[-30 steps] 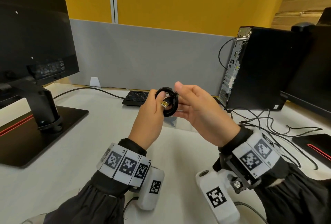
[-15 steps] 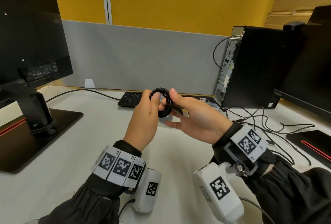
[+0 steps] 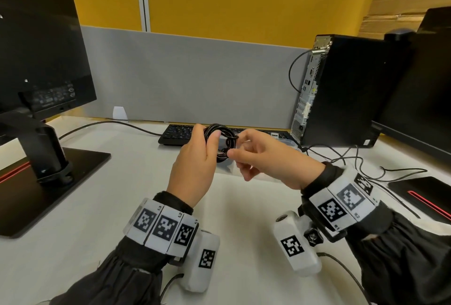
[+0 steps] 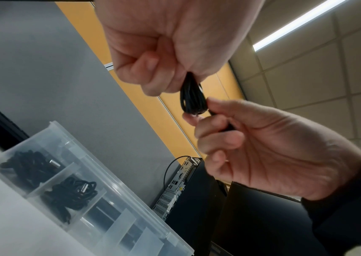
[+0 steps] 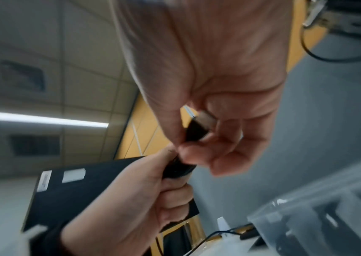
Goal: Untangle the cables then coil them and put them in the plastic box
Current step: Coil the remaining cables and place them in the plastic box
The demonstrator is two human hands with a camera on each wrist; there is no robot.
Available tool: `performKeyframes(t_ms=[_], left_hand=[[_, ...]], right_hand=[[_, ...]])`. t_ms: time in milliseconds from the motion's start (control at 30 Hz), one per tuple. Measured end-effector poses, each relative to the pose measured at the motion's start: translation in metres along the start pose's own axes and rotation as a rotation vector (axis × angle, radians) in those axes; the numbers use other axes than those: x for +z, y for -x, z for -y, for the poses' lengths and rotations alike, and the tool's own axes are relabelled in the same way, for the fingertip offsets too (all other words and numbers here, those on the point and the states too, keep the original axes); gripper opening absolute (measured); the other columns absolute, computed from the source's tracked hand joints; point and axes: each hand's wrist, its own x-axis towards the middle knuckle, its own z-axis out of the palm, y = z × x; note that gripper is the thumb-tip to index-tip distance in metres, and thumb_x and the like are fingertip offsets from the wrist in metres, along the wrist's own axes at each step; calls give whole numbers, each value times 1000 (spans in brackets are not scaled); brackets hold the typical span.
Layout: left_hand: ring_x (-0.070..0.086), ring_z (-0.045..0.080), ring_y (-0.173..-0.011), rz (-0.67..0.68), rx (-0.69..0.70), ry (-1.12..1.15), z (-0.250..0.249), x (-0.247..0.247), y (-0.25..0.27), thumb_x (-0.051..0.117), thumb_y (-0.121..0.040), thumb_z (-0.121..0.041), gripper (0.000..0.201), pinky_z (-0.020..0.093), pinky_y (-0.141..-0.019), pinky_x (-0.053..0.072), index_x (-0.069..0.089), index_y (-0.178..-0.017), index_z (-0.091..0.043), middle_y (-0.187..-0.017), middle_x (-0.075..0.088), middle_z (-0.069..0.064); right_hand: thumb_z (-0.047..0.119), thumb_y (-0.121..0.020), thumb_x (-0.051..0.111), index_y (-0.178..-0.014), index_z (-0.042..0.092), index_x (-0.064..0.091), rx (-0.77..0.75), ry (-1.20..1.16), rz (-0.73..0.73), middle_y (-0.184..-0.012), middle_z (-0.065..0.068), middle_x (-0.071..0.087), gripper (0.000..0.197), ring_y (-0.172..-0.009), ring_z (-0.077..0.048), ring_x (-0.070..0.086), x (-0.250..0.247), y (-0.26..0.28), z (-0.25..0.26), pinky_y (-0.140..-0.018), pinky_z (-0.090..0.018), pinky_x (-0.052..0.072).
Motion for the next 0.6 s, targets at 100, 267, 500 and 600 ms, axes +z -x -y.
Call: performKeyframes(t_ms=[100, 267, 500, 600], left_hand=[[58, 24, -76, -3, 7, -2, 1, 0, 0, 33, -96, -37, 34, 52, -70, 49, 47, -99, -6, -80, 59, 4], [57, 26, -78, -33, 0, -15, 4, -3, -2, 33, -97, -36, 33, 52, -72, 47, 48, -100, -7, -80, 59, 6], [49, 8, -63, -6, 81, 133, 1, -4, -1, 36, -99, -28, 20, 25, -56, 42, 46, -94, -11, -74, 53, -2], [57, 7, -70, 73, 58, 347, -2, -4, 0, 39, -98, -24, 11, 24, -52, 51, 46, -92, -16, -84, 58, 1]], right_hand=[[20, -98, 44, -90, 12, 40, -69, 177, -29, -62, 1, 59, 12, -49, -11, 52, 2, 3, 1, -57, -26, 48], [22, -100, 38, -91, 13, 42, -243, 487, -138, -61, 4, 45, 12, -50, -8, 36, 7, 8, 1, -55, -26, 32], [20, -100, 38, -94, 15, 48, -213, 372, -101, -49, 28, 50, 12, -49, 4, 44, -5, 16, 5, -53, -13, 30], [17, -100, 37, -103, 13, 53, -209, 421, -80, -51, 42, 46, 17, -53, 12, 47, -9, 18, 6, -52, -10, 34]])
